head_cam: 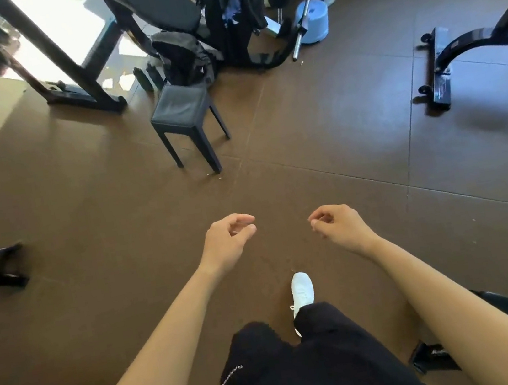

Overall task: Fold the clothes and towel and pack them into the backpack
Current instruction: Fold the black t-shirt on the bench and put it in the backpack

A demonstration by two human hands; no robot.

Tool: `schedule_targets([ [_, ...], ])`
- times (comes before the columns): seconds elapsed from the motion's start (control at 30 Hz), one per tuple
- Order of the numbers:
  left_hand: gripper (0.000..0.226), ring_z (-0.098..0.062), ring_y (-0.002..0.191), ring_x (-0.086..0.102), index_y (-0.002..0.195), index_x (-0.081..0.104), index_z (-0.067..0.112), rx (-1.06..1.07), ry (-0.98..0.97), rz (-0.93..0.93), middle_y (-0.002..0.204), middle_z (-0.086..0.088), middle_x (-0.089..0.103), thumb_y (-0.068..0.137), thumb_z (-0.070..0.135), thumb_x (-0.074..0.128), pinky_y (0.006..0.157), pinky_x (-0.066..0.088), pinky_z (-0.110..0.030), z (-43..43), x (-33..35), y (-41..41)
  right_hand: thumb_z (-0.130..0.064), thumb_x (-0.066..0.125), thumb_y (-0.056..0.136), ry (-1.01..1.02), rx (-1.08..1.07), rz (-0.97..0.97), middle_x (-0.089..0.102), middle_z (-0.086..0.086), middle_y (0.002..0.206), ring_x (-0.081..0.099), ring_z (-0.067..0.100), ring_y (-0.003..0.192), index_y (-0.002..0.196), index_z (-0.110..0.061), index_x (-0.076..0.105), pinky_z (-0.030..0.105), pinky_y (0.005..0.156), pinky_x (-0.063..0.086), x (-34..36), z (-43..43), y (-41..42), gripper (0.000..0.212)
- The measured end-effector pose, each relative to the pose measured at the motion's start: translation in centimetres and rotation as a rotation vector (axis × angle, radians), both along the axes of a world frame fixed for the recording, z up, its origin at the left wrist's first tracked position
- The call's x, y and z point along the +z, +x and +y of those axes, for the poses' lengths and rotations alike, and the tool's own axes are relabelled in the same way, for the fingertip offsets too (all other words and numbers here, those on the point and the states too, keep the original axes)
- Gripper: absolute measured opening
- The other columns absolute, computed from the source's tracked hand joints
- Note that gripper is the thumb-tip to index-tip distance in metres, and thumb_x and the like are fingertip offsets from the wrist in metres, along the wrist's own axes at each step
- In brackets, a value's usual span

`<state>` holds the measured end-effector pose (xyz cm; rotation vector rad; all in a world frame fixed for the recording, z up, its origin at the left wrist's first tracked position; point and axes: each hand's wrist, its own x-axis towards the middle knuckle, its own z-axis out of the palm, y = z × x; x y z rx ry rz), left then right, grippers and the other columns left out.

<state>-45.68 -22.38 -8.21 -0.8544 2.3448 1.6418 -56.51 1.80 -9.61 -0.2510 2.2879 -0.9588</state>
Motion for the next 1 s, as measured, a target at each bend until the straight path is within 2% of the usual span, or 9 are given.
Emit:
schedule_targets([
  [0.17,0.015,-0.009,0.097,0.068,0.109,0.076,0.025,-0.024,0.004,-0.022,0.101,0.009,0.076,0.095,0.022,0.069,0.089,0.052,-0.024,-0.8,1.1,-7.8,-0.023,0.064,0.093,-0.012,0.029,-0.024,0.074,-0.004,0.083,0.07,0.021,0.086,0.087,-0.033,0.072,0.041,0.089,0.056,0.4,-2.9,-8.9,0.013],
  [0.33,0.013,-0.01,0.096,0.07,0.102,0.077,0.027,0.039,0.069,-0.072,0.097,0.009,0.077,0.094,0.019,0.07,0.083,0.048,-0.02,-4.5,-0.9,-14.8,-0.021,0.064,0.095,-0.011,0.066,-0.033,0.074,-0.004,0.086,0.07,0.018,0.086,0.095,-0.024,0.074,0.04,0.09,0.056,0.0,-7.9,-17.9,0.011],
  [0.43,0.013,-0.009,0.093,0.07,0.102,0.077,0.025,0.066,0.078,-0.083,0.096,0.009,0.077,0.095,0.018,0.069,0.082,0.049,-0.018,-8.1,-2.3,-20.5,-0.023,0.064,0.095,0.015,0.099,-0.039,0.074,-0.006,0.084,0.07,0.016,0.084,0.091,-0.029,0.073,0.04,0.09,0.056,-0.9,-11.7,-24.3,0.012],
  [0.6,0.012,-0.012,0.095,0.07,0.102,0.075,0.026,0.113,0.084,-0.068,0.099,0.006,0.077,0.096,0.019,0.067,0.086,0.056,-0.028,-14.4,-4.2,-31.1,-0.023,0.061,0.097,0.053,0.159,-0.022,0.074,-0.004,0.088,0.069,0.017,0.088,0.1,-0.022,0.074,0.043,0.091,0.056,-0.3,-18.2,-34.7,0.014],
  [0.7,0.013,-0.012,0.101,0.068,0.107,0.074,0.025,0.083,0.075,-0.075,0.104,0.008,0.074,0.097,0.025,0.066,0.087,0.056,-0.028,-17.7,-4.3,-37.4,-0.023,0.059,0.099,0.03,0.163,-0.017,0.073,-0.004,0.092,0.069,0.015,0.089,0.105,-0.021,0.073,0.04,0.09,0.057,0.8,-21.6,-40.7,0.016],
  [0.8,0.013,-0.009,0.103,0.066,0.108,0.074,0.028,0.043,0.057,-0.096,0.104,0.012,0.072,0.097,0.028,0.066,0.09,0.055,-0.027,-20.7,-4.0,-43.9,-0.021,0.059,0.099,0.014,0.112,-0.04,0.074,-0.001,0.089,0.07,0.017,0.084,0.103,-0.02,0.073,0.036,0.086,0.058,1.2,-23.9,-46.3,0.015],
  [1.0,0.012,-0.013,0.099,0.069,0.103,0.077,0.025,0.012,0.022,-0.14,0.1,0.009,0.076,0.095,0.027,0.068,0.094,0.054,-0.034,-25.1,-5.0,-56.9,-0.019,0.06,0.096,0.027,0.053,-0.134,0.075,0.0,0.085,0.071,0.018,0.079,0.099,-0.02,0.074,0.036,0.085,0.059,-1.4,-27.6,-58.2,0.014],
])
